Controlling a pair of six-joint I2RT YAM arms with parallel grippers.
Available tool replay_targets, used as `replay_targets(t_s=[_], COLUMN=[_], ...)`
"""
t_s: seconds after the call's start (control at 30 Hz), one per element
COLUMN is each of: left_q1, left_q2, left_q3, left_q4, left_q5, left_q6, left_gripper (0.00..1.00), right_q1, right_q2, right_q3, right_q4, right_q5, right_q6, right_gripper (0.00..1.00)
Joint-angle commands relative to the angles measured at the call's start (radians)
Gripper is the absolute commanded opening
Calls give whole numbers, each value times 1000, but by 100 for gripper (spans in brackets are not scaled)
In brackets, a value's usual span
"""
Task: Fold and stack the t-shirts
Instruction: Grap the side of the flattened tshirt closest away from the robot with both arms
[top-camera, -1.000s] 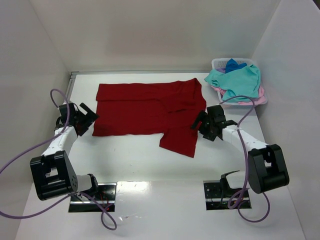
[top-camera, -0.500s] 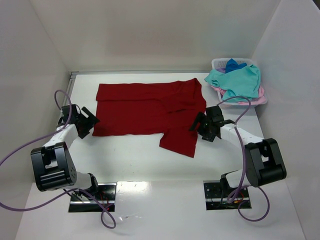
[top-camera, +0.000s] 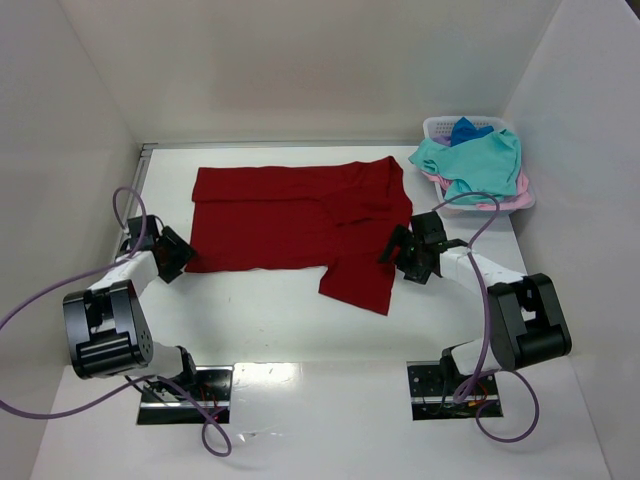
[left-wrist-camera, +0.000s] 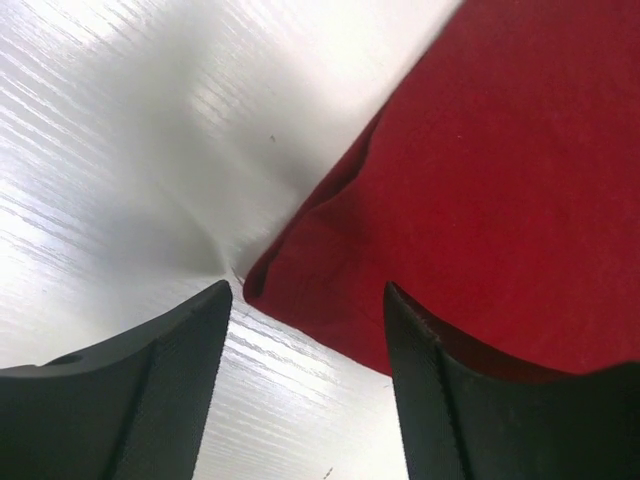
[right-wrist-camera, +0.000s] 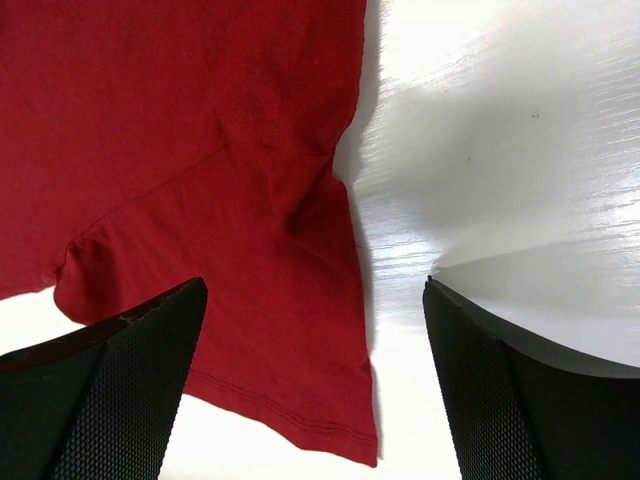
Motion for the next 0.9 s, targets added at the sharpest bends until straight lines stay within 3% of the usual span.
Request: replay_targets(t_s=[0.0,0.17,0.33,0.7,0.87], left_q1=[6,6,6,6,6], left_q2=[23,57,68,68,68], left_q3=[-7,-7,-7,-7,-7], left_q4=[17,26,37,37,37], left_q5=[-20,-11,-11,-20,-20], left_q6=[1,1,1,-8,-8], left_gripper=[69,57,52,34,21], right_q1=[6,6,6,6,6], right_q2=[5,5,5,5,5], right_q3=[10,10,10,10,0], right_q4=[43,43,43,34,34], right_q5=[-3,6,6,6,-12], right_q6=[-16,-16,-16,-16,-16], right_gripper=[93,93,93,82,78])
